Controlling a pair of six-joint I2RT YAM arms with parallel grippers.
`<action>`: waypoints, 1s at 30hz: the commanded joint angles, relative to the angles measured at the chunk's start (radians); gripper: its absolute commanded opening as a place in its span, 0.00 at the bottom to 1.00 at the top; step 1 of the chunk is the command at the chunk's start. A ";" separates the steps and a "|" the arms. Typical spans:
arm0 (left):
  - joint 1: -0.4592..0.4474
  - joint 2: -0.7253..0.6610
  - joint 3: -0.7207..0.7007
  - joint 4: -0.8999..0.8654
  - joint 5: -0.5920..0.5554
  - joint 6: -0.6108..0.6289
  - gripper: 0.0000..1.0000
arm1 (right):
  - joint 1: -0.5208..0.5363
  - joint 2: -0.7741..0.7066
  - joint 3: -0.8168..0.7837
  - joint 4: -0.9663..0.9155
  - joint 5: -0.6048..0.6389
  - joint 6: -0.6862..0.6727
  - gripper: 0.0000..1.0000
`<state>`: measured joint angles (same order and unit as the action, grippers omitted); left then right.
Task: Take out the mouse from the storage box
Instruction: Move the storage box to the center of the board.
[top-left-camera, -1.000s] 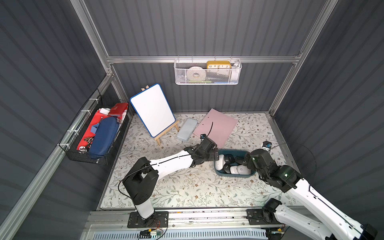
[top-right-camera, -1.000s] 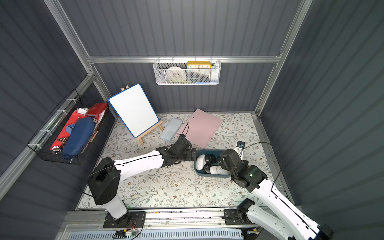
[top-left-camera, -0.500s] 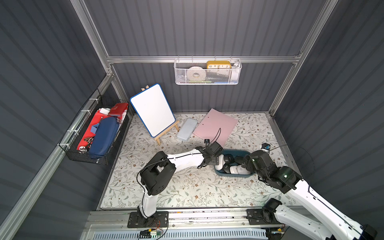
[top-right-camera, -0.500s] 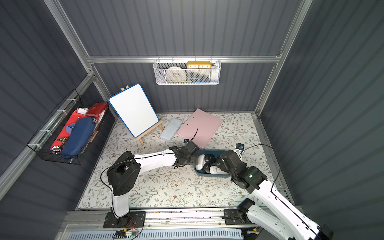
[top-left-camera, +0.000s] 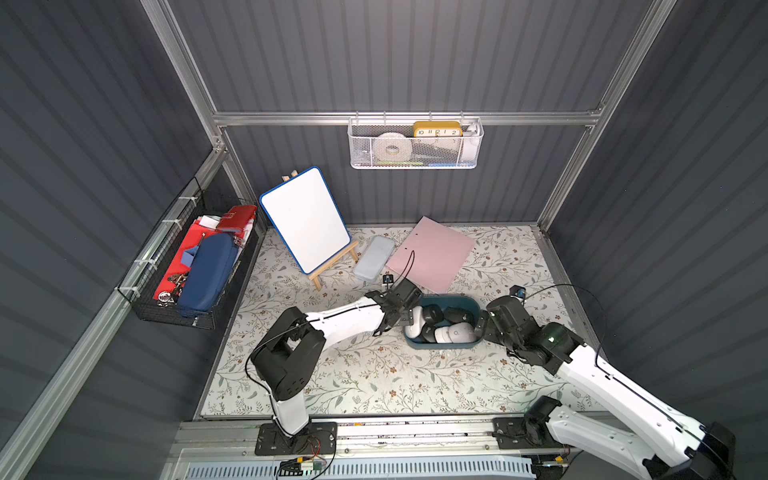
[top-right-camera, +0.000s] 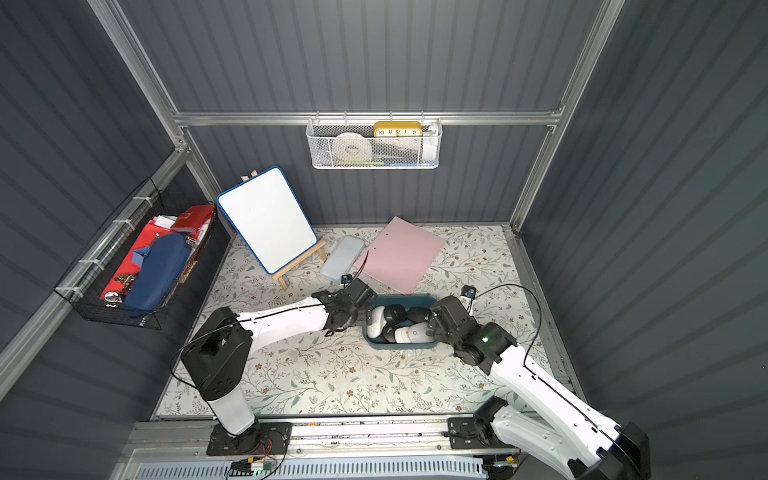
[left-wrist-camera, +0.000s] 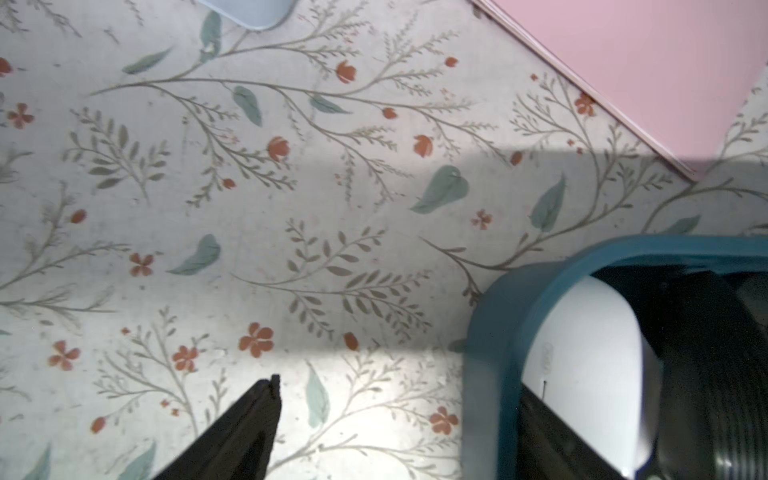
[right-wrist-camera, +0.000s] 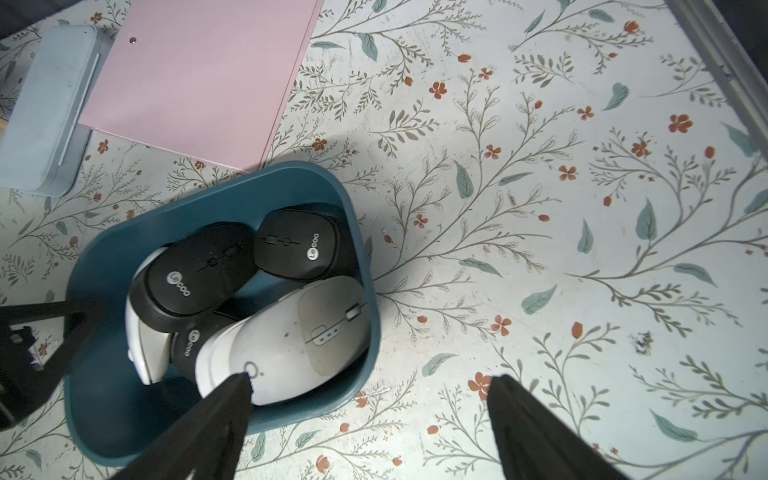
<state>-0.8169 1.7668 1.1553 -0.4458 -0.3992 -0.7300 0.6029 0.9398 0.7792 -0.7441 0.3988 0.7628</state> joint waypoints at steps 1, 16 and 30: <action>0.009 -0.043 -0.039 0.004 -0.018 0.050 0.86 | -0.002 0.032 0.000 0.038 -0.023 -0.005 0.93; 0.236 -0.186 -0.214 0.091 0.105 0.097 0.76 | -0.003 0.303 0.024 0.200 -0.273 0.022 0.92; 0.283 -0.394 -0.408 0.471 0.483 -0.083 0.93 | -0.029 0.470 0.087 0.416 -0.454 0.028 0.92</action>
<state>-0.5320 1.3567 0.7792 -0.1024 -0.0326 -0.7582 0.5781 1.3739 0.8215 -0.3607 0.0063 0.7780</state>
